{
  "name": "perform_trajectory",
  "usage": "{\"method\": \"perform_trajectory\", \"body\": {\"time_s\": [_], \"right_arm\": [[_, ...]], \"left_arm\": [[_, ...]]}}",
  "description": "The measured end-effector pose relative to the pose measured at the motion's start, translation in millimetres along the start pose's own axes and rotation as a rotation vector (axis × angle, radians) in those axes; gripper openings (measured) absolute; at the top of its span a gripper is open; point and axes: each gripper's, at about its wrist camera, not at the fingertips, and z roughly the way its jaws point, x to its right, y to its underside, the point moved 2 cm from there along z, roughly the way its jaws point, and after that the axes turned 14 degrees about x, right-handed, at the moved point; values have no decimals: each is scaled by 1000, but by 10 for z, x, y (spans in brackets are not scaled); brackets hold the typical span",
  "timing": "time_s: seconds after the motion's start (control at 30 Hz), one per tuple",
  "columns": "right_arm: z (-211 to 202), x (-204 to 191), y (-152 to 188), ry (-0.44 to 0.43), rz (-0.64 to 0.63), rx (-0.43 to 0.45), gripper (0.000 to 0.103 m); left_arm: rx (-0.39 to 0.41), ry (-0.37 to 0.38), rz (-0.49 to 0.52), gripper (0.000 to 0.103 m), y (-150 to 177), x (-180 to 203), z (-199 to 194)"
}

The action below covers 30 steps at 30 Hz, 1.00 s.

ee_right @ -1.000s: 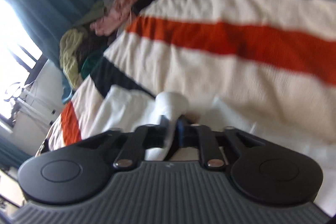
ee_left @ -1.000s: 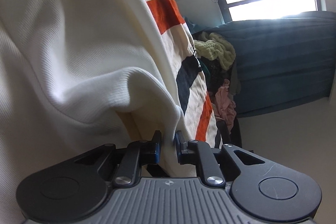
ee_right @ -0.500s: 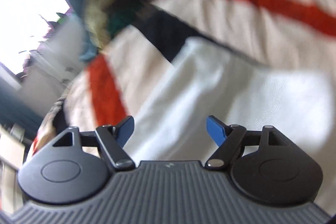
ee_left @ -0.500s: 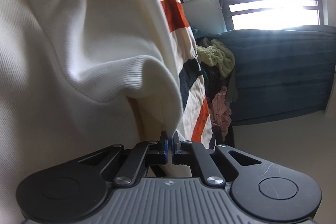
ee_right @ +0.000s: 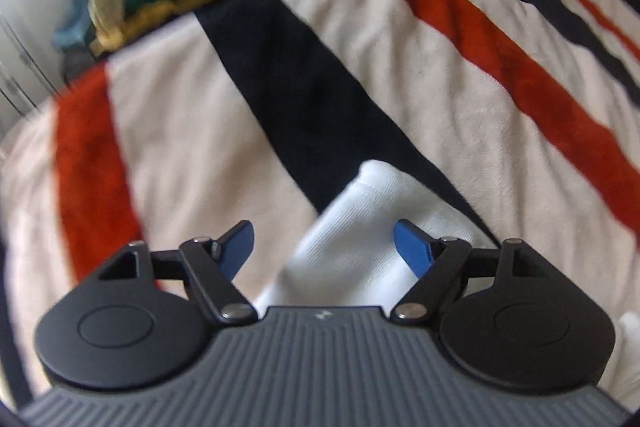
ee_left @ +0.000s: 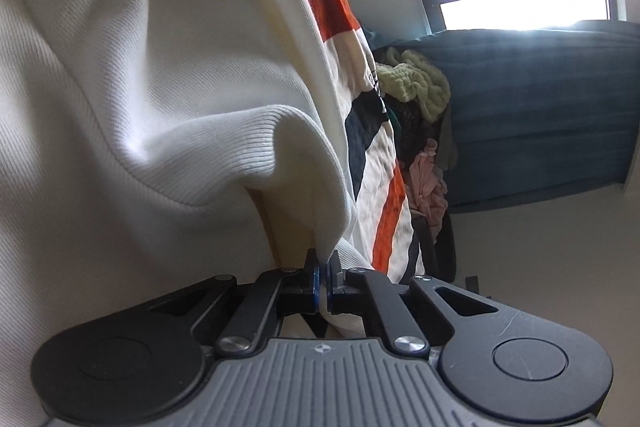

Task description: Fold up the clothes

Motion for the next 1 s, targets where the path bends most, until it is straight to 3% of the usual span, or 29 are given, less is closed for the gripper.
{"method": "perform_trajectory", "body": {"time_s": [0.07, 0.1, 0.13, 0.23, 0.33, 0.53, 0.63, 0.7, 0.77, 0.9, 1.0], "right_arm": [[71, -22, 47, 45, -20, -9, 54], [73, -22, 51, 50, -19, -8, 20], [39, -10, 34, 36, -5, -1, 10], [-89, 18, -46, -11, 32, 39, 5], [-465, -30, -348, -87, 81, 164, 5], [-1548, 77, -917, -401, 217, 460, 5], [-1878, 441, -854, -476, 289, 575, 5], [-1895, 815, -622, -477, 363, 575, 5], [-1778, 1240, -268, -421, 423, 531, 5], [-1192, 1907, 592, -248, 436, 289, 5], [-925, 2170, 1051, -214, 483, 150, 5]], "left_arm": [[-1, -1, 1, 3, -11, -16, 17], [-2, 0, 1, 3, -18, -27, 28], [0, 2, 2, 3, -26, -39, 34], [10, 23, -13, 3, -27, -60, 26], [24, 59, 8, 3, -35, 14, -7], [90, 144, 48, 3, -93, 241, -208], [87, 164, 67, 3, -26, 362, -263], [80, 154, 82, 3, 42, 379, -294], [62, 127, 97, 3, 114, 383, -249], [23, 48, 143, 3, 310, 328, -146], [26, 19, 174, 3, 376, 338, -140]]}}
